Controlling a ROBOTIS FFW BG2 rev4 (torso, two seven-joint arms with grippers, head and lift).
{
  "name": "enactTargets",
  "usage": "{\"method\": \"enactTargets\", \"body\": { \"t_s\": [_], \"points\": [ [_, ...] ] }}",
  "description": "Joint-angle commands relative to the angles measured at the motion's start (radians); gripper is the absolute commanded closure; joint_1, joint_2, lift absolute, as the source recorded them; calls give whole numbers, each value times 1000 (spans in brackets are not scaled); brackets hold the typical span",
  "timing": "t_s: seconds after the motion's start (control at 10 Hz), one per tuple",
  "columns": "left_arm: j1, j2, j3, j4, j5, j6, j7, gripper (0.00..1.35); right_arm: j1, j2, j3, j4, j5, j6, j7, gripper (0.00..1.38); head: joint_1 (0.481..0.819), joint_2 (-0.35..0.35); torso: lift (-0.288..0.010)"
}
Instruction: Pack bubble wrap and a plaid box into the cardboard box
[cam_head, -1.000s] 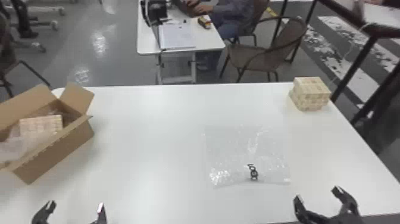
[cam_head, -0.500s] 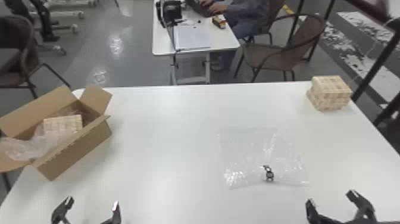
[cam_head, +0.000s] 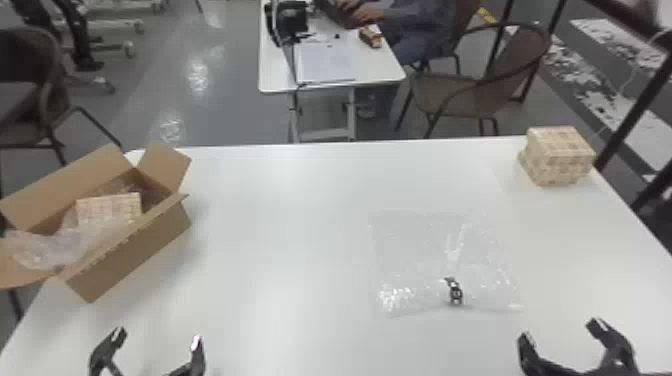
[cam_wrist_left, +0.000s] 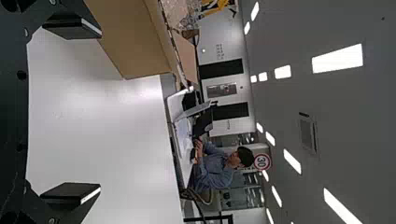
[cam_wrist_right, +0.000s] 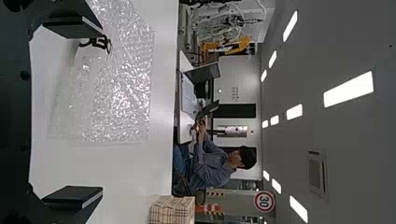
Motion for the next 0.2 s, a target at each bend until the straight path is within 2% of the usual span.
{"method": "enactTargets", "body": {
  "t_s": [0.0,0.1],
  "points": [
    [2,-3,0,2,8,4,0,142,-1,6,0,-4,-8,0,0,108,695,27,-110],
    [0,-3,-5,2,6,7,0,142,1,6,0,-3,-19,3,-1,108,695,27,-110]
  ]
}}
